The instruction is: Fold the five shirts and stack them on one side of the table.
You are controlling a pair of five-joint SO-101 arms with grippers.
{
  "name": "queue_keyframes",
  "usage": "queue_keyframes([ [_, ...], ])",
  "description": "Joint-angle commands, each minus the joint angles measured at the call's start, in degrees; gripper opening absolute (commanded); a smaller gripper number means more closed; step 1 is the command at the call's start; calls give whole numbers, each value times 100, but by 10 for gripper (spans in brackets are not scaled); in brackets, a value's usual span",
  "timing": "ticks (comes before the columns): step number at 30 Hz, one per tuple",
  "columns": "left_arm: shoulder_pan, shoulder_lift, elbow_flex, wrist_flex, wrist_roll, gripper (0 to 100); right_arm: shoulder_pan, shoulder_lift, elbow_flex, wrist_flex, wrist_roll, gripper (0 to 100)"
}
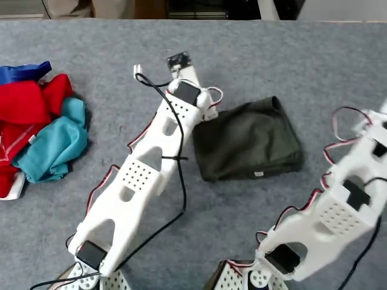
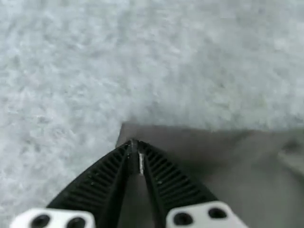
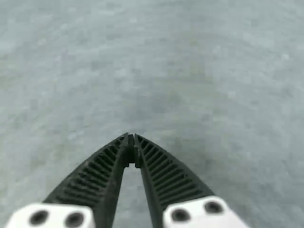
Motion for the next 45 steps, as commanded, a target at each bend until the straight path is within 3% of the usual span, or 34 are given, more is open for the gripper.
queue_keyframes([
  [1,-290,-22,-88,-290,88,19,-549,-57,-576,422,492,5],
  [12,-466,-13,-88,-299,88,19,-2686,-75,-3134,4571,1626,5],
  [20,-501,-22,-88,-299,88,19,-2800,-75,-3037,6330,2602,5],
  [30,-501,-31,-88,-290,70,19,-2668,-1376,-268,5495,2611,5],
  [37,-484,-31,-88,-281,70,19,-2343,-2554,2352,3209,2637,5],
  [40,-510,-57,-88,-167,62,19,-1991,-2378,2765,2277,2637,5],
  [45,-510,-57,-88,-176,53,19,-1710,-1578,2615,2453,3015,5],
])
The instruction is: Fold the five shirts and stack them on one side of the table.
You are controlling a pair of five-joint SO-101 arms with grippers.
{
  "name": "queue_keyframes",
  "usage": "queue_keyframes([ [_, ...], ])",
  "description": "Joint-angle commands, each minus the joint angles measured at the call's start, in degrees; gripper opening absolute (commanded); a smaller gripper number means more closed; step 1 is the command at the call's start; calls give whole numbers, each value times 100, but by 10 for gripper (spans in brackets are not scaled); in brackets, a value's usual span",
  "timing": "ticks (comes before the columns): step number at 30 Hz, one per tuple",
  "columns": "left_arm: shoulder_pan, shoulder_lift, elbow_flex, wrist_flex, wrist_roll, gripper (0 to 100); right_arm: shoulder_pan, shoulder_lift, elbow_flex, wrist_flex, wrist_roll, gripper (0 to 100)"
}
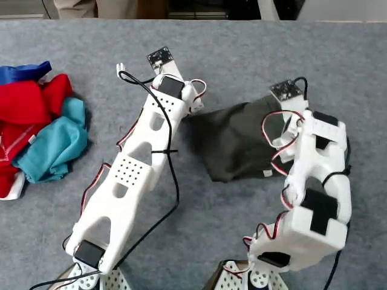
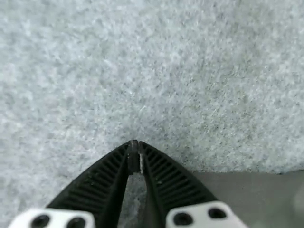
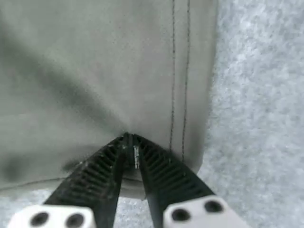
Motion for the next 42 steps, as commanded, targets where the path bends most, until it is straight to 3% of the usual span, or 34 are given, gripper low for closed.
queue_keyframes([
  [1,-53,-127,-79,9,0,19,295,286,-119,220,299,5],
  [12,-44,-127,-88,-79,-158,19,462,-743,224,703,756,5],
  [23,-44,-127,-88,-79,-158,19,-66,-1842,-2035,1363,-167,9],
  [30,-53,-127,-88,-79,-158,19,-629,92,-2923,308,-484,9],
  [34,-53,-127,-88,-79,-149,19,-593,1393,-3618,105,-1292,9],
  [42,-53,-127,-88,-79,-149,19,-356,2932,-4611,343,-1371,9],
])
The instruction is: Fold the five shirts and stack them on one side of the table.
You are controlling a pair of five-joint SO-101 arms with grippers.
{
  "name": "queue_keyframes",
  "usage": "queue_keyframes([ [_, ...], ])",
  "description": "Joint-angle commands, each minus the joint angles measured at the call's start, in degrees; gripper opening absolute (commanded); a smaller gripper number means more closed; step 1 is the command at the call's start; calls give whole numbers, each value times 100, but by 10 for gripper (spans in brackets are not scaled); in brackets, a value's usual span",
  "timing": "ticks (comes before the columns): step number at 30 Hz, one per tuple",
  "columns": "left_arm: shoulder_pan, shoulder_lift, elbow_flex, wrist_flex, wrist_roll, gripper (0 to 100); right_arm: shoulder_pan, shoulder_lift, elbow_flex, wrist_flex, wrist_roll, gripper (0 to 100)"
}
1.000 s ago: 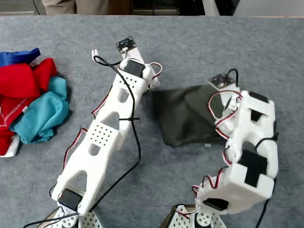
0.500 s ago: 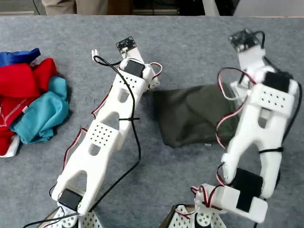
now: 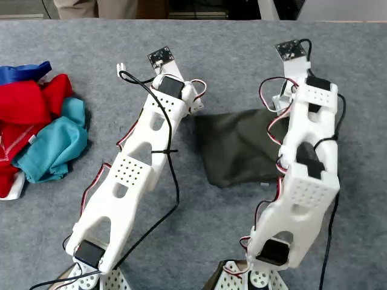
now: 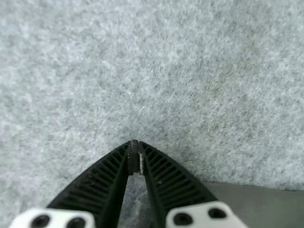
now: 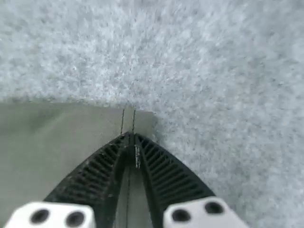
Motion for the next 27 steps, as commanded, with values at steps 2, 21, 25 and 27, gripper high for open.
queue_keyframes([
  [2,-53,-127,-88,-79,-44,19,136,549,-637,114,-62,8],
  [21,-9,-101,-88,-79,-53,19,549,699,-1244,413,-703,5],
  [25,-9,-101,-88,-79,-62,19,593,690,-1244,343,-870,5],
  [27,-9,-101,-88,-79,-62,19,593,611,-1200,325,-870,5],
])
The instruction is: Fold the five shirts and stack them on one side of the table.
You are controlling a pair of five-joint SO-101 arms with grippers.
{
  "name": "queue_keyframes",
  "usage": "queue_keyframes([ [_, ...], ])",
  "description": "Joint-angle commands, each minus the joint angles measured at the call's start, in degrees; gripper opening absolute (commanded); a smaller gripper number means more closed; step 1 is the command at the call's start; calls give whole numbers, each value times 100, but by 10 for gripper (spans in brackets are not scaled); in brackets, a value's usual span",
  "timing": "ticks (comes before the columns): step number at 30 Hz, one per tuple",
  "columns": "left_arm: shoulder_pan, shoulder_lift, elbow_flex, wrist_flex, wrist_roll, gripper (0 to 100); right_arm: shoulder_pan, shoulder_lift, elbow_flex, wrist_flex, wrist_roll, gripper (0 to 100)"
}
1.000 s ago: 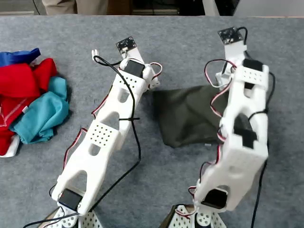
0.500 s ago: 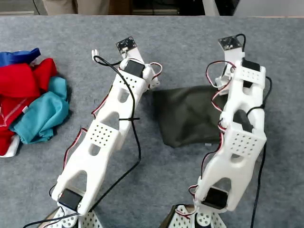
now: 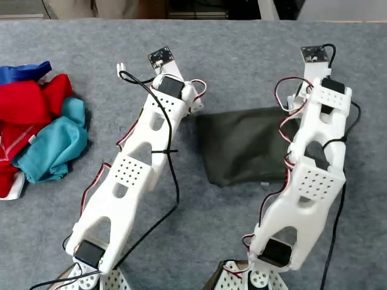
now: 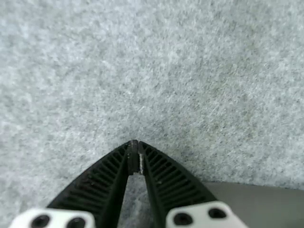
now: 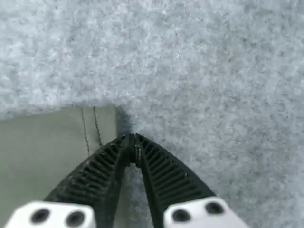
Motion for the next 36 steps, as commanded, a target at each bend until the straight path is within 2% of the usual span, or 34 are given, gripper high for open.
queue_keyframes([
  [1,-9,-101,-88,-79,-62,19,101,-198,-215,-53,-70,5],
  [11,0,-119,-88,-18,-79,19,303,-277,-136,-545,-123,5],
  [17,114,-136,-264,220,-615,19,418,-505,84,-607,-440,5],
  [20,70,-207,-440,527,-993,19,479,-787,514,-976,-440,5],
  [26,132,-1367,-413,1055,-1055,19,479,-1780,2097,-2207,-404,5],
  [32,703,-1253,-413,1134,-1468,19,479,-2738,3653,-3578,-396,5],
  [36,695,-1033,-396,1037,-1538,19,470,-2932,3960,-3833,-396,5],
])
